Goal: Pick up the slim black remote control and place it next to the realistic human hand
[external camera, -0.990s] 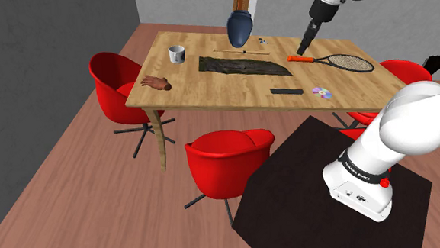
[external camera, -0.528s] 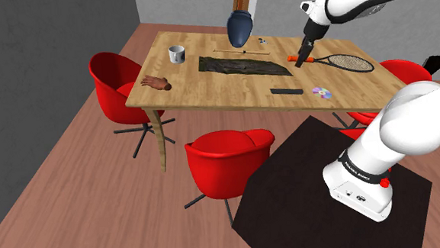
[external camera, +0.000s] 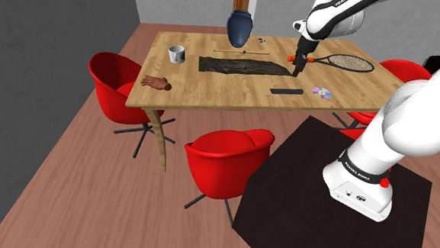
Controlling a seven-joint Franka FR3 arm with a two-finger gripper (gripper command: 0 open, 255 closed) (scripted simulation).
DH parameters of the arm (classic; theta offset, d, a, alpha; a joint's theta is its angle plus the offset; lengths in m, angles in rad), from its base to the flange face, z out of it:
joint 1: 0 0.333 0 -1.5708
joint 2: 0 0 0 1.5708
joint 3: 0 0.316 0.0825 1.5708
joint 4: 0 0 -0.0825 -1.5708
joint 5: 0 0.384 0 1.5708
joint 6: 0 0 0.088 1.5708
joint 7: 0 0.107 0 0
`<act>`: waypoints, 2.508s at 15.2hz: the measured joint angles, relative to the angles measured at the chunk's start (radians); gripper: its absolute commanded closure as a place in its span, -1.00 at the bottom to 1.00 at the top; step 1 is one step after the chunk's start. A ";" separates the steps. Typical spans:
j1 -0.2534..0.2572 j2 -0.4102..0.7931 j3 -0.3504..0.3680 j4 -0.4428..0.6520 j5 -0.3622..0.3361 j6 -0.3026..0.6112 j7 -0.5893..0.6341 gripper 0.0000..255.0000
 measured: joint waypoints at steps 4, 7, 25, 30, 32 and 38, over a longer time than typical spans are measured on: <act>0.045 0.204 -0.068 0.061 0.200 0.095 -0.243 -1.00; 0.009 0.378 -0.036 0.133 0.413 0.140 -0.464 -1.00; -0.268 0.798 0.223 0.405 0.730 0.218 -0.840 -1.00; -0.269 0.799 0.224 0.405 0.732 0.219 -0.841 1.00; -0.269 0.795 0.223 0.403 0.731 0.214 -0.841 1.00; -0.269 0.794 0.223 0.402 0.732 0.215 -0.841 1.00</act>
